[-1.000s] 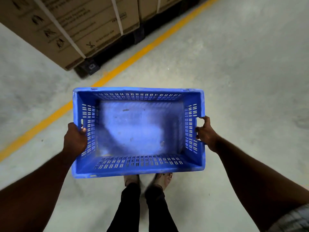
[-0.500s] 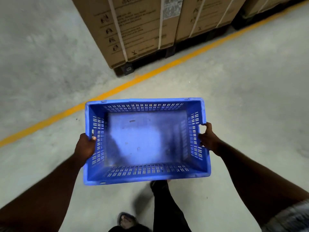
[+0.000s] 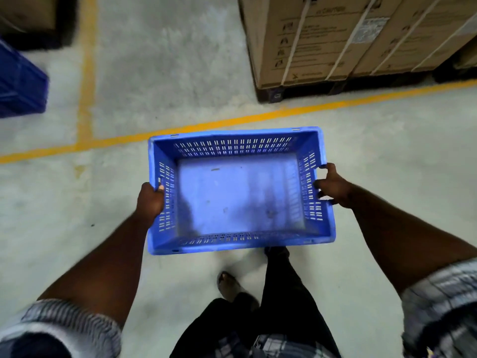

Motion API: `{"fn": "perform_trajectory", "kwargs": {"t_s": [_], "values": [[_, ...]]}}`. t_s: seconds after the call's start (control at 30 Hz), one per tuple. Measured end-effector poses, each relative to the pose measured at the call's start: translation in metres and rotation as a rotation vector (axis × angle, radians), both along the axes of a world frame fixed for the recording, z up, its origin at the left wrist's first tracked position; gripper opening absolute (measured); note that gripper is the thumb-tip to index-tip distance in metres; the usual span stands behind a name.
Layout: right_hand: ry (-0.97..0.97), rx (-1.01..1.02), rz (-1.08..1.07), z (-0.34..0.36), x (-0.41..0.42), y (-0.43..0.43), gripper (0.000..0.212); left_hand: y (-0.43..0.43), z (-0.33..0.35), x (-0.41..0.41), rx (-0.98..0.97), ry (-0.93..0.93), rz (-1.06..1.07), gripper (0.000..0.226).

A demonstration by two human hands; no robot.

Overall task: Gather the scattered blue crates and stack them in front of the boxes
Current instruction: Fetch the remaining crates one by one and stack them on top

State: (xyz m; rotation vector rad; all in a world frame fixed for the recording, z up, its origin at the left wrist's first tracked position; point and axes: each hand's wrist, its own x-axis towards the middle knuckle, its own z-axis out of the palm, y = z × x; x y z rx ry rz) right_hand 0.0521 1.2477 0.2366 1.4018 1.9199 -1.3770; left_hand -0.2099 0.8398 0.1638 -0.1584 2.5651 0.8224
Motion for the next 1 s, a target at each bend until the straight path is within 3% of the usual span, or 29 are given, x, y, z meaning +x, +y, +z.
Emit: {"fn": "perform_trajectory", "kwargs": {"t_s": [0.43, 0.53, 0.8, 1.0], "values": [[0.064, 0.012, 0.273, 0.076, -0.164, -0.141, 0.047, -0.211, 0.051, -0.031, 0.098, 0.009, 0.345, 0.042], [0.062, -0.012, 0.333, 0.082, -0.211, -0.167, 0.045, -0.242, 0.062, -0.047, 0.123, 0.019, 0.371, 0.031], [0.072, 0.014, 0.481, 0.086, -0.339, -0.245, 0.054, -0.341, 0.063, -0.119, 0.126, 0.058, 0.573, 0.075], [0.069, 0.067, 0.594, 0.095, -0.422, -0.326, 0.055, -0.450, 0.009, -0.158, 0.135, 0.077, 0.695, 0.094]]}}
